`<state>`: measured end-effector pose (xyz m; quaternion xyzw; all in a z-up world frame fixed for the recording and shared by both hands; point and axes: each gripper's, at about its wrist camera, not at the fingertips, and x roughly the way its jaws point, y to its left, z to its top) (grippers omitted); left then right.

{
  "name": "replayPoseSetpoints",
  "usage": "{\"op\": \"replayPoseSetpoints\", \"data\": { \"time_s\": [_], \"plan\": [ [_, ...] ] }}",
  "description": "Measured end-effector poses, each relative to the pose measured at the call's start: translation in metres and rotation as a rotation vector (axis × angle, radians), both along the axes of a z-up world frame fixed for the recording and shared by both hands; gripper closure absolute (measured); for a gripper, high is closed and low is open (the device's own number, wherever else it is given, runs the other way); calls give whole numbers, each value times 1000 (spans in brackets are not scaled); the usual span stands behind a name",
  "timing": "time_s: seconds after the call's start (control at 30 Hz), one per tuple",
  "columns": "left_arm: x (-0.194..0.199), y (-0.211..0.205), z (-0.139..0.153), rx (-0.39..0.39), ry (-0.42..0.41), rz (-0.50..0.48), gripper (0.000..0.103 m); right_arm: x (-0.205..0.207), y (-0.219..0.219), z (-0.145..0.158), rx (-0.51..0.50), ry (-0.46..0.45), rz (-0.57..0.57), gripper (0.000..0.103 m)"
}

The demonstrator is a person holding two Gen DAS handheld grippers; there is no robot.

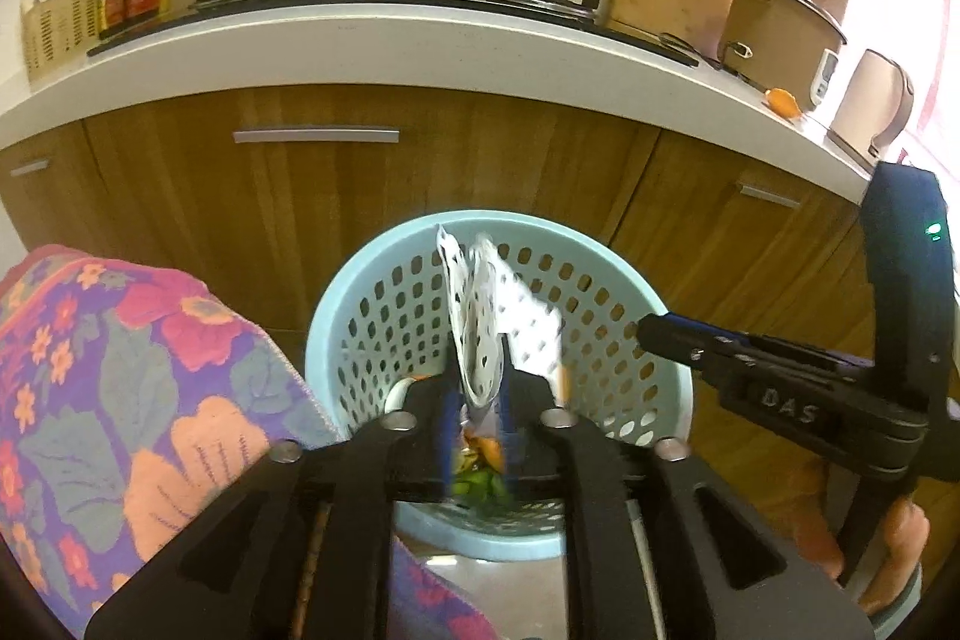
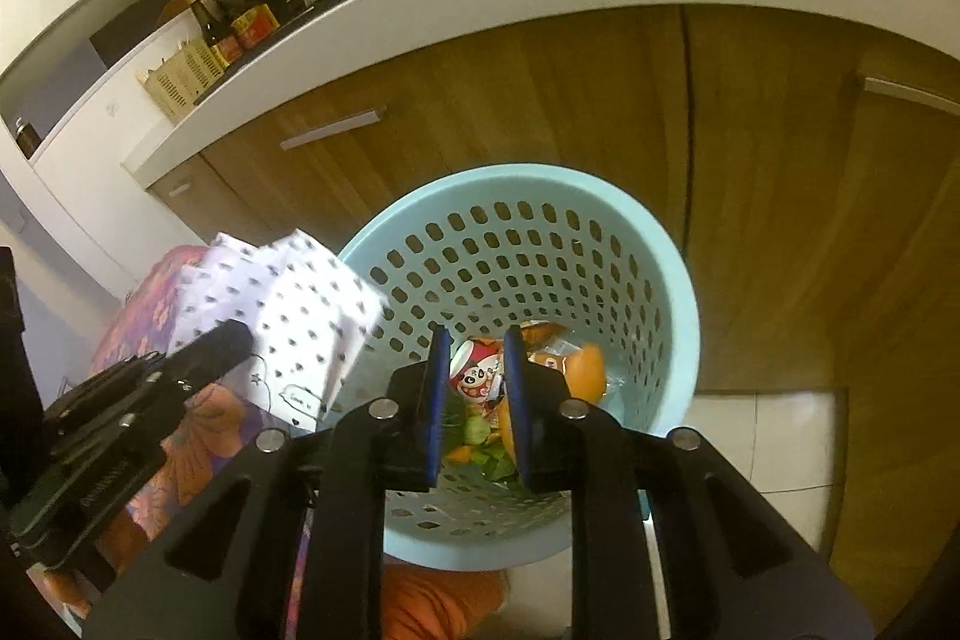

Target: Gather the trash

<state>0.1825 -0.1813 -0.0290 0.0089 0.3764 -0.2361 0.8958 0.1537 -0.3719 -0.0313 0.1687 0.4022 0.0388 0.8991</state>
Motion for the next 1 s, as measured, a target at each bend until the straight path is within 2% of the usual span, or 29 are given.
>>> {"op": "replayPoseSetpoints", "data": {
  "time_s": [0.03,0.13,0.33,0.43,0.63,0.73,0.77,0.8,0.87,0.93,1.0],
  "plan": [
    [-1,0,0,3,-8,5,65,-2,2,2,-7,-4,4,87],
    [-10,7,2,21,-35,2,65,-11,10,8,-52,-24,20,87],
    [-36,48,25,-38,-96,84,61,-34,35,28,-134,-101,37,87],
    [-58,70,38,-44,-157,147,52,-46,51,35,-158,-132,53,87],
    [-98,111,52,-19,-247,289,28,-70,91,46,-171,-185,117,85],
    [-113,128,53,-8,-287,353,25,-84,108,50,-183,-217,111,68],
    [-114,132,52,-7,-296,369,22,-87,111,50,-189,-223,106,53],
    [-116,137,49,-9,-307,390,21,-91,116,49,-195,-236,95,49],
    [-116,143,43,-32,-303,405,21,-102,123,47,-215,-259,68,49],
    [-114,146,43,-65,-269,368,21,-109,125,47,-260,-272,11,49],
    [-118,146,45,-75,-294,350,20,-115,124,47,-295,-280,-46,43]
  ]
}}
